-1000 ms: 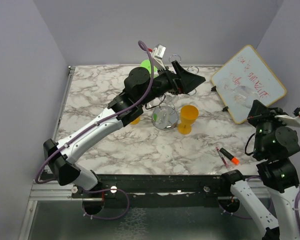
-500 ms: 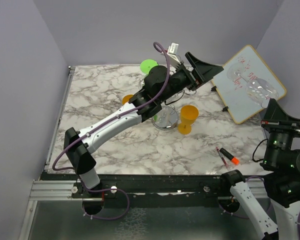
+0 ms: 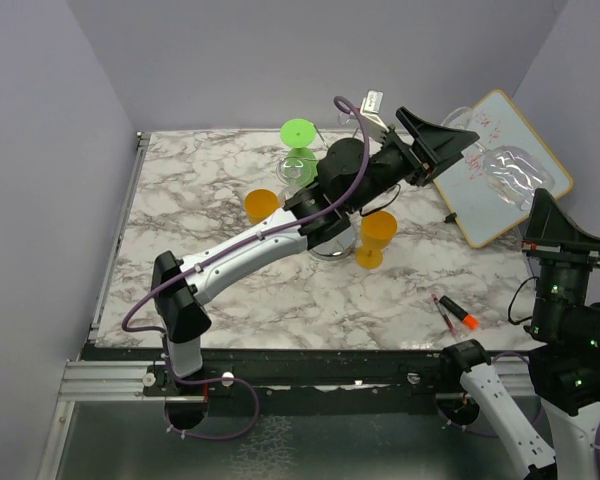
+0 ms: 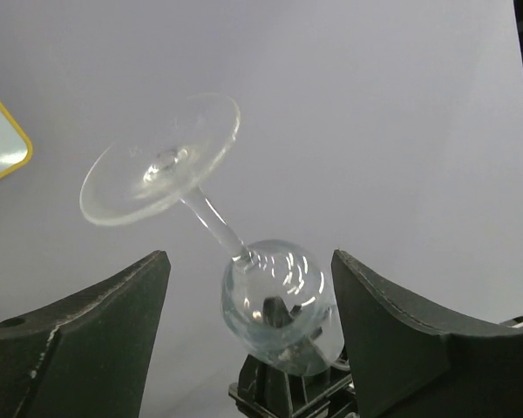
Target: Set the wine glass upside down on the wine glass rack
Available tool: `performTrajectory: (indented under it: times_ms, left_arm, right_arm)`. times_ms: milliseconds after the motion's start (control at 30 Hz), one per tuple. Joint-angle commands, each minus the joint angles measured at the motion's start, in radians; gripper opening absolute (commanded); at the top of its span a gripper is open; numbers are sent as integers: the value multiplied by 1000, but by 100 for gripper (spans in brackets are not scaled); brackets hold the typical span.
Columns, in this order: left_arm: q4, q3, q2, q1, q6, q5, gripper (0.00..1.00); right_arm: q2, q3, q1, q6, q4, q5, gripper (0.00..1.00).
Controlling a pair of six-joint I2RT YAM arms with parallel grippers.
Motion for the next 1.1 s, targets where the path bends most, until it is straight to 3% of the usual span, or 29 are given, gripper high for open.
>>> performTrajectory:
  times_ms: [0,133,400,567,700,767,800,967,1067]
  left_arm:
    - [5,82,45,-10,-54,-81,73]
    - [5,131,73,-20,-67,-144,69]
    - [25,168,98,-38,-72,-263,49]
    - [38,176,102,-38,-71,-282,26]
    - [69,143,87,-39,-47,-288,0]
    - [79,139,84,-41,-18,-282,0]
    - [86,141,85,-41,5,-275,0]
    - [159,83,50,-41,129,-281,0]
    - [234,3,-6,-41,258,-313,0]
  right_arm:
    - [-22,-11,-4,26,102,-87,1]
    - [-34,-29,-5,47,125,-111,1]
    - [-41,-57,-4,42,167,-171,1]
    - [-34,-62,-5,28,172,-200,1]
    - [-35,-76,-4,30,172,-208,1]
    - [-37,-85,-4,28,180,-223,1]
    - [-35,-88,-5,23,175,-231,3]
    - [-35,-69,-5,0,49,-242,34]
    - [-63,-72,-5,-28,-27,-245,45]
